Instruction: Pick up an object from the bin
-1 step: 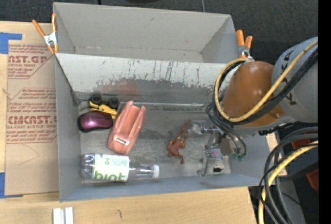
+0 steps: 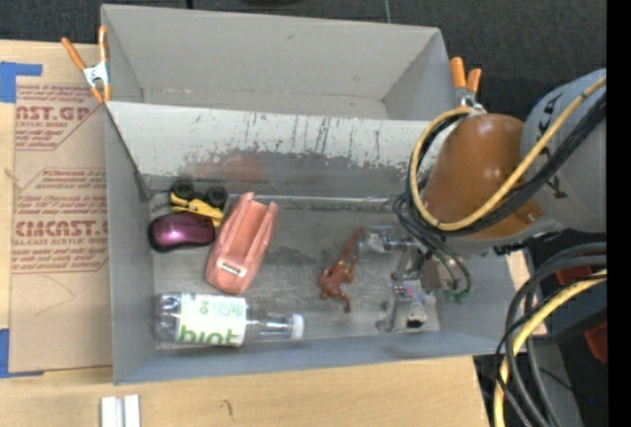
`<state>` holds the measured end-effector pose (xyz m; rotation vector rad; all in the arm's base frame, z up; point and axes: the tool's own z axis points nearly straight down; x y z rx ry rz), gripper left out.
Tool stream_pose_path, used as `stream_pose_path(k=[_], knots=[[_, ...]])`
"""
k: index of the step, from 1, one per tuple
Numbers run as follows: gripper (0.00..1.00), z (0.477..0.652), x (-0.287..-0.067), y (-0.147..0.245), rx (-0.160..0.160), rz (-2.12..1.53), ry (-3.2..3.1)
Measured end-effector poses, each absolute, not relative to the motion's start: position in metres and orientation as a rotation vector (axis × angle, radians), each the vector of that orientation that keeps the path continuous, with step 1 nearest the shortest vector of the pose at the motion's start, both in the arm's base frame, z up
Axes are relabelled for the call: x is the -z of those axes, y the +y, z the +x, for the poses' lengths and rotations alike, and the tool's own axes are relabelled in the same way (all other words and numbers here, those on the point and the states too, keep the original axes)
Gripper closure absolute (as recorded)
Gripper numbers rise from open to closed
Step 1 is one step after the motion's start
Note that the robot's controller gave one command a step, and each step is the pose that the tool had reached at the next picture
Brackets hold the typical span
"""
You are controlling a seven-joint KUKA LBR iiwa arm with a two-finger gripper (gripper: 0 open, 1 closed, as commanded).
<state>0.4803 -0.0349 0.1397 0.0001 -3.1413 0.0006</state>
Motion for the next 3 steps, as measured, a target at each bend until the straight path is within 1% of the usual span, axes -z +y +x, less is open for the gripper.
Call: stream_pose_path(k=[1, 2, 3], knots=[[0.0, 0.511, -0.093, 0.014, 0.001, -0.093, -3.147], [0.0, 0.522, -0.058, 0.052, 0.004, -0.102, -3.142], [0.0, 0.52, -0.058, 0.053, 0.005, -0.107, -3.14]])
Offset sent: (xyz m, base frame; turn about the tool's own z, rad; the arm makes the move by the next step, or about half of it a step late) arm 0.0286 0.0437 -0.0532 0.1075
